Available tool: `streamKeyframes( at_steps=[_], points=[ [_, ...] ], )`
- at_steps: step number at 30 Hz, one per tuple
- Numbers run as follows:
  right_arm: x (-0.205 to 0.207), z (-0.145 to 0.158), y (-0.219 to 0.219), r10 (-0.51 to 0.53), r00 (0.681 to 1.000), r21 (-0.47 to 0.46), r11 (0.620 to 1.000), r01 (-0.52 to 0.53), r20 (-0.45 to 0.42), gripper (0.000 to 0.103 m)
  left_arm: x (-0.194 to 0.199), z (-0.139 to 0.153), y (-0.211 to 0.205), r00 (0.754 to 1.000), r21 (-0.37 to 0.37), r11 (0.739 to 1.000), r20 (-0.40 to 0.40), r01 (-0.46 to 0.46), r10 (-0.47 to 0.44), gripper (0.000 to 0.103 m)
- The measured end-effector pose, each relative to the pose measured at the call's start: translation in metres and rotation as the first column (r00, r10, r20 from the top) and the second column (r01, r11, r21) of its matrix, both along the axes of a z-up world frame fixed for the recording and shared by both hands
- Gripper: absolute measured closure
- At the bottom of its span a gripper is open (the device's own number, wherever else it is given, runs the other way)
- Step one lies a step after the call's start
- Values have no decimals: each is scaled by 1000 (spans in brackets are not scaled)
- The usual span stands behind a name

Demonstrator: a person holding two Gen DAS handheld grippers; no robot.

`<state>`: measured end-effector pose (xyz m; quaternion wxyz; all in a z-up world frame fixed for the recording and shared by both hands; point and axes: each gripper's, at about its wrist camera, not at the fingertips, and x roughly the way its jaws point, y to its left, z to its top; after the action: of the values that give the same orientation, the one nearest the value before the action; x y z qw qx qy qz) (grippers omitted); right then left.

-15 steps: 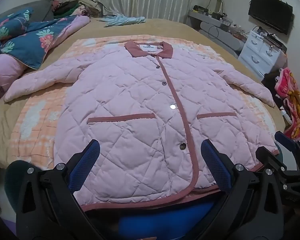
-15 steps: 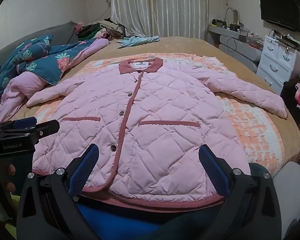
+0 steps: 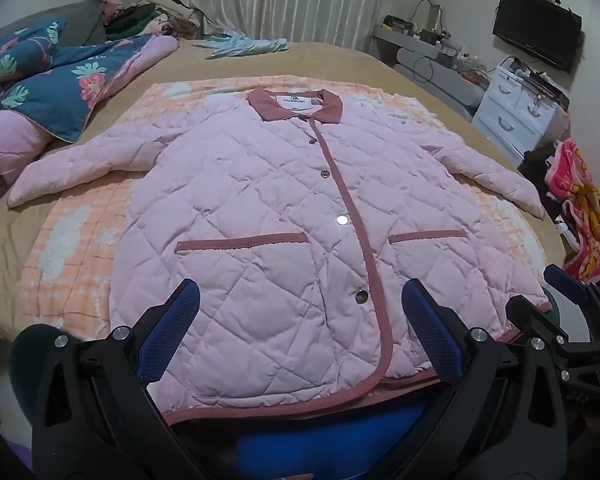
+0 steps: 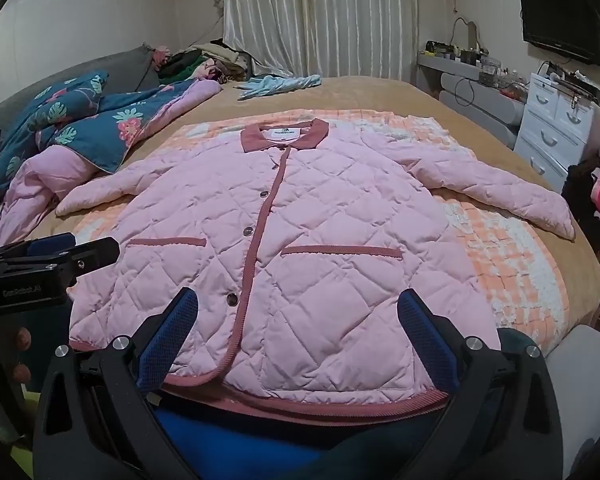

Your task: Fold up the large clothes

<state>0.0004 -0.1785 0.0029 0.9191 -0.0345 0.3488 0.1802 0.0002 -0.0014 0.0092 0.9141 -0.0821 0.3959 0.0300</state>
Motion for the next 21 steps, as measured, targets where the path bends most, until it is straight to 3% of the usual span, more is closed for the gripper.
streamKeyframes(
  at_steps=[21],
  points=[
    [-3, 1, -1, 2, 1000, 7, 1000, -2, 6, 4, -4, 7, 1, 1000, -2, 1000, 11, 13, -13, 9]
  ],
)
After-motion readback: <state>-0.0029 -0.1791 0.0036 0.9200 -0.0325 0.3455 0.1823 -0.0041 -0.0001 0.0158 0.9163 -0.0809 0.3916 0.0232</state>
